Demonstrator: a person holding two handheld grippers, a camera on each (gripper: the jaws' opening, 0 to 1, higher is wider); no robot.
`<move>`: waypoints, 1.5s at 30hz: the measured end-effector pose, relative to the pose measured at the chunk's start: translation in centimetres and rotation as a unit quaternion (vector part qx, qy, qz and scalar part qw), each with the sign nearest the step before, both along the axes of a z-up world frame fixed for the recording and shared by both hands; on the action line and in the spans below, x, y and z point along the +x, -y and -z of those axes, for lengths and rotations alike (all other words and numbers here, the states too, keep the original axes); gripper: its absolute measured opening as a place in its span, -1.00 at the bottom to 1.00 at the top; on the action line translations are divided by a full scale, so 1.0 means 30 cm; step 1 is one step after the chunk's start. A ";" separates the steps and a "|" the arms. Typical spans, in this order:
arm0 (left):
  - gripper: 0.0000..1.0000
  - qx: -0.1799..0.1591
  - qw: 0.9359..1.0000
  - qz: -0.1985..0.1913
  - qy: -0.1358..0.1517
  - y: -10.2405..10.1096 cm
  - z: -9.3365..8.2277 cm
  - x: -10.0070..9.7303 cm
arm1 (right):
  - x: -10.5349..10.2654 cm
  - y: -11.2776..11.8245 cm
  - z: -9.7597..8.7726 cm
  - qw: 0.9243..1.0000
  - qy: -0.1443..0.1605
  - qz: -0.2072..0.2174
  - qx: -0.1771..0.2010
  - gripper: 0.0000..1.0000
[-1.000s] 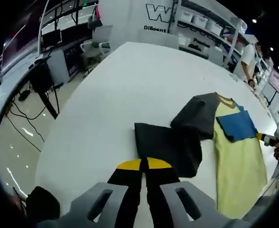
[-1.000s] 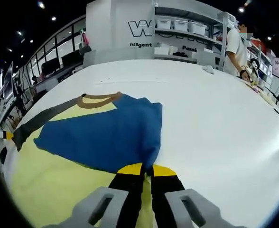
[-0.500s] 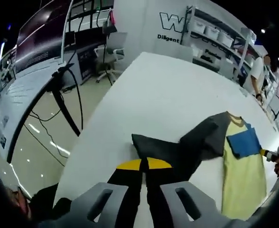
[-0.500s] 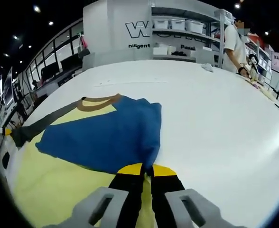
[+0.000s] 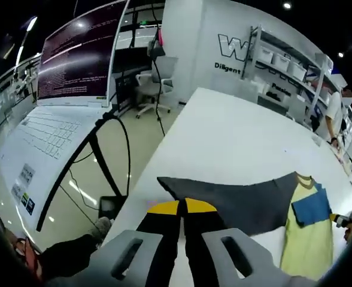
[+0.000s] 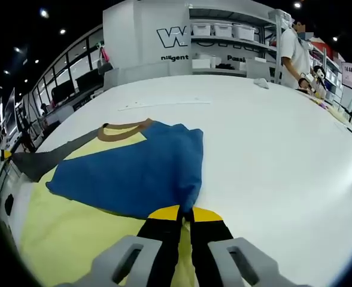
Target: Fold the garment on the visible template until the final outline fits inside the template.
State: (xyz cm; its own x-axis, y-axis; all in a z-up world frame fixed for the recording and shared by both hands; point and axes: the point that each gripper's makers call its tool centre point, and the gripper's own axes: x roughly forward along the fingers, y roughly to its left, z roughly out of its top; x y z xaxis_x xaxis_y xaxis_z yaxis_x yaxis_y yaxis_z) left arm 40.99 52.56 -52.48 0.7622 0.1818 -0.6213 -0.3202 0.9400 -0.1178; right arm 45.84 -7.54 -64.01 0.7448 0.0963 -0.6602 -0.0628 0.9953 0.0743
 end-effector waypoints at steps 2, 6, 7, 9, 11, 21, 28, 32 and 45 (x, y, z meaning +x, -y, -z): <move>-1.00 0.004 1.000 0.002 0.001 0.000 -0.008 0.009 | 0.000 0.000 0.000 1.000 -0.001 0.001 0.002 -1.00; -1.00 -0.009 1.000 0.007 0.014 0.015 -0.021 0.040 | -0.001 0.003 0.000 1.000 -0.001 0.004 0.014 -1.00; -1.00 -0.010 1.000 0.005 0.015 0.019 -0.022 0.046 | -0.001 0.004 0.000 1.000 -0.001 0.005 0.021 -1.00; -1.00 -0.011 1.000 0.007 0.016 0.031 -0.026 0.052 | 0.001 0.004 -0.001 1.000 -0.005 0.005 0.028 -1.00; -1.00 -0.010 1.000 0.010 0.020 0.043 -0.036 0.058 | 0.004 0.004 0.001 0.999 -0.009 0.005 0.032 -1.00; -1.00 0.001 0.998 0.029 0.050 0.112 -0.133 0.148 | 0.000 0.002 -0.001 0.999 -0.012 0.006 0.033 -1.00; -1.00 0.004 0.996 0.065 0.067 0.211 -0.170 0.215 | 0.000 -0.001 0.000 0.999 -0.014 0.006 0.034 -1.00; -1.00 0.001 0.993 0.084 0.079 0.278 -0.185 0.250 | 0.000 -0.001 0.001 0.999 -0.015 0.007 0.032 -1.00; -1.00 -0.011 0.986 0.141 0.091 0.473 -0.199 0.333 | 0.001 -0.001 0.001 1.000 -0.016 0.001 0.023 -1.00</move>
State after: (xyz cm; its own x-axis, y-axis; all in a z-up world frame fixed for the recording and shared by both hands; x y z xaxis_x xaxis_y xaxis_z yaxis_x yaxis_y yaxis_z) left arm 50.99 38.38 -46.50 0.8796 -0.0658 -0.4711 -0.0180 0.9851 -0.1712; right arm 45.85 -7.51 -64.05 0.7237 0.1258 -0.6785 -0.0569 0.9908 0.1229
